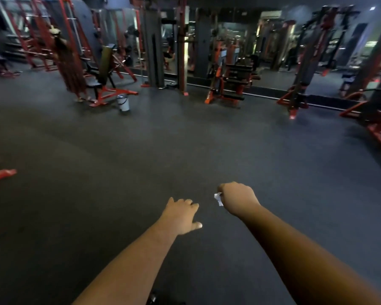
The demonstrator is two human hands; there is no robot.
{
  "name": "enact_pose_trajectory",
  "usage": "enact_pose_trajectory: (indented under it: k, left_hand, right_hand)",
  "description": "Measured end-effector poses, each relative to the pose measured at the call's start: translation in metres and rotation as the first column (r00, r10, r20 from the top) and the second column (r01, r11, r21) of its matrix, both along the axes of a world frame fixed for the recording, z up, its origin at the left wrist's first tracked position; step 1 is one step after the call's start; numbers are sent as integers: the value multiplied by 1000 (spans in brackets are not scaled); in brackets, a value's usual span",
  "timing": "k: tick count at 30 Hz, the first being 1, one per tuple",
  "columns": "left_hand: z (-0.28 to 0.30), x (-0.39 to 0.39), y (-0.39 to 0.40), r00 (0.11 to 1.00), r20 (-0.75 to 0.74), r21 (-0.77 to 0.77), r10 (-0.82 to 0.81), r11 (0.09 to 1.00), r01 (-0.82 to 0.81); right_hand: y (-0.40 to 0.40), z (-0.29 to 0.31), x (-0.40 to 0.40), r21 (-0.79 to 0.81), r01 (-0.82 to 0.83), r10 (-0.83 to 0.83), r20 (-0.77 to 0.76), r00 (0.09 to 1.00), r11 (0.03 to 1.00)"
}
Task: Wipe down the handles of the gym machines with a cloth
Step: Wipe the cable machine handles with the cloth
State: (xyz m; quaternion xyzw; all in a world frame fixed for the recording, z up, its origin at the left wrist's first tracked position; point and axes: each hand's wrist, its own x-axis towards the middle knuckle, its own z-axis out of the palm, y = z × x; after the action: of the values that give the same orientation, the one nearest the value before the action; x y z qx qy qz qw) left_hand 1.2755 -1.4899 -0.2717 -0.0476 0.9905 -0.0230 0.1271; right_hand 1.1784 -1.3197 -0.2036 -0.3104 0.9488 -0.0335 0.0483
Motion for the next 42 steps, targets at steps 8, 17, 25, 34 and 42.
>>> enact_pose_trajectory:
  k: [8, 17, 25, 34, 42]
  left_hand:
    - [-2, -71, -66, 988, 16, 12, 152, 988, -153]
    - [7, -125, -192, 953, -25, 15, 302, 953, -302]
    - [18, -122, -306, 852, -31, 21, 522, 853, -521]
    - [14, -104, -413, 543, 19, 54, 840, 541, -839]
    - [37, -85, -473, 338, -11, 59, 941, 338, -939]
  right_hand:
    - [-97, -6, -99, 30, -217, 216, 17, 976, 976]
    - [-246, -3, -161, -9, -433, 433, -50, 900, 901]
    - [-406, 0, -191, 3, -649, 649, -57, 759, 760]
    - [-582, -14, -198, -96, -877, 882, 82, 464, 470]
    - [-686, 3, -184, -166, -944, 957, 107, 269, 284]
